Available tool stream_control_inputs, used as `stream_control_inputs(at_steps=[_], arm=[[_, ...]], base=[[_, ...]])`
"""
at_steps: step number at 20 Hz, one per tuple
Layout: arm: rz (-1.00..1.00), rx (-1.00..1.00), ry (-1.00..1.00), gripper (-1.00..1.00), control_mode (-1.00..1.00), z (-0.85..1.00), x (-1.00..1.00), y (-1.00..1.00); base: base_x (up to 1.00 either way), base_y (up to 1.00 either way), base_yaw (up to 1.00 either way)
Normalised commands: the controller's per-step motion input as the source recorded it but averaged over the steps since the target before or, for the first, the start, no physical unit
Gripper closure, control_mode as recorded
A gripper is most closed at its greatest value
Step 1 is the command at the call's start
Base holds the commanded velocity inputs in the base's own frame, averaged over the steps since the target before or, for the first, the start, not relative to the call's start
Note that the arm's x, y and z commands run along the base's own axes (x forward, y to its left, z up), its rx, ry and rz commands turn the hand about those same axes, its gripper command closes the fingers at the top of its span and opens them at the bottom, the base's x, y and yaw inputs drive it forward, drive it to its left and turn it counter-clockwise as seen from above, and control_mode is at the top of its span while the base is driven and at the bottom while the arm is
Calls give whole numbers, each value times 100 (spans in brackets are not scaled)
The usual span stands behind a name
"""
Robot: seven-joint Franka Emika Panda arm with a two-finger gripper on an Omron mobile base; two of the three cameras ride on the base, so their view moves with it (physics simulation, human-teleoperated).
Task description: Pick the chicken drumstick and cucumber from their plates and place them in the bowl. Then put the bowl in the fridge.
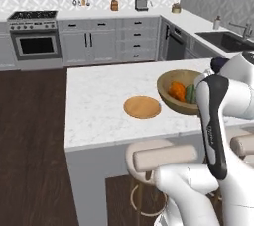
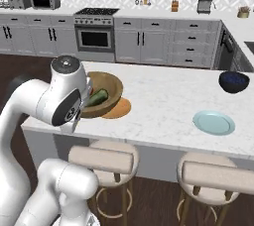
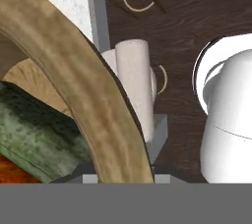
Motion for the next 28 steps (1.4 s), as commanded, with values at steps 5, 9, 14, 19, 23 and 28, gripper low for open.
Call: stream_control_inputs(at_steps=[5, 9, 14, 19, 23, 28], arm=[[0, 0, 0, 100, 100, 0, 0, 0], [0, 0, 0, 100, 100, 0, 0, 0], [0, 0, 0, 100, 100, 0, 0, 0], [0, 0, 0, 100, 100, 0, 0, 0], [0, 0, 0, 100, 100, 0, 0, 0], [0, 0, 0, 100, 100, 0, 0, 0]], base=[[-88, 100, 7], [-44, 100, 5], [-5, 100, 0], [12, 100, 0], [74, 100, 0], [100, 100, -7]])
